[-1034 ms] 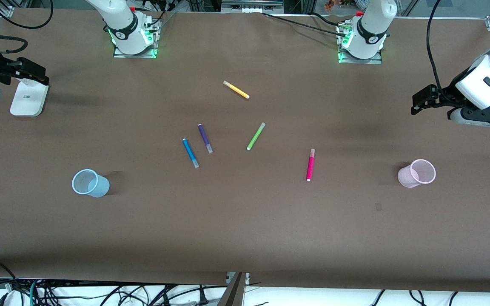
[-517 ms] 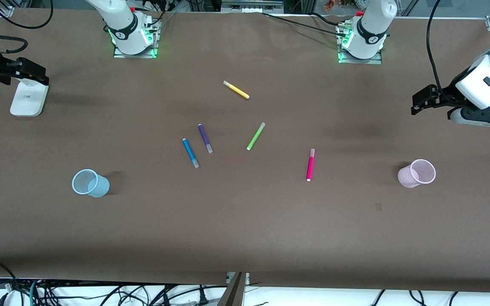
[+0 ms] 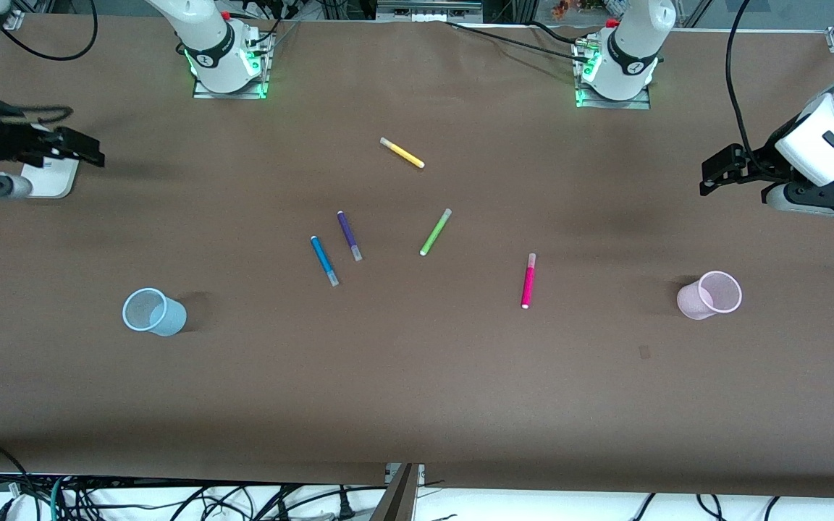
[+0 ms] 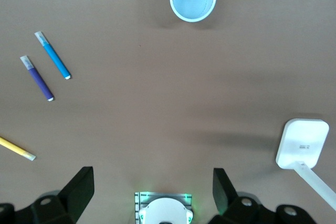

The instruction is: Place pink and blue markers in matching cups

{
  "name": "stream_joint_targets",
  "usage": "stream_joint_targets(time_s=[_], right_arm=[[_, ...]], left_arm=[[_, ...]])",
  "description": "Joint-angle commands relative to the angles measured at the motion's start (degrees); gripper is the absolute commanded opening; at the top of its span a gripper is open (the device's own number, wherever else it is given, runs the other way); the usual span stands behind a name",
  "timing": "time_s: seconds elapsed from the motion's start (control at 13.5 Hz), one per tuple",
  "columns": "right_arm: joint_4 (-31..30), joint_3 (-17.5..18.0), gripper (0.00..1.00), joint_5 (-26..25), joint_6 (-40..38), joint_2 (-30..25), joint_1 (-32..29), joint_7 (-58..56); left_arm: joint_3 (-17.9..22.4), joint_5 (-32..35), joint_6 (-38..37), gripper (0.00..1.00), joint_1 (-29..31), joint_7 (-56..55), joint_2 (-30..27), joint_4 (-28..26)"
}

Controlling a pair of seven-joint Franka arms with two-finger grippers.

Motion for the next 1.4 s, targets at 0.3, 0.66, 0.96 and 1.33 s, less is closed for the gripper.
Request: stream_joint_targets(time_s=[0.3, 0.66, 0.96, 1.33], right_arm=[[1.77, 1.32, 1.00, 1.04, 6.91, 7.63, 5.25, 0.26], [1.77, 1.32, 1.00, 1.04, 12.80, 13.16, 9.99, 0.34], [1.77, 1.32, 1.00, 1.04, 19.48, 17.91, 13.86, 0.78], [1.77, 1.32, 1.00, 1.04, 27.65, 24.07, 17.82, 0.61]], left_arm=[[0.31, -0.96, 0.71, 1.00, -0.44, 0.31, -1.23, -1.54], [-1.35, -2.62, 4.82, 1.00, -0.71, 0.23, 1.75, -2.06], [-6.79, -2.54, 22.10, 1.00, -0.79, -4.15, 3.69, -14.24], [-13.57, -1.48, 46.38, 1.00, -2.01, -12.59, 11.58, -26.93]])
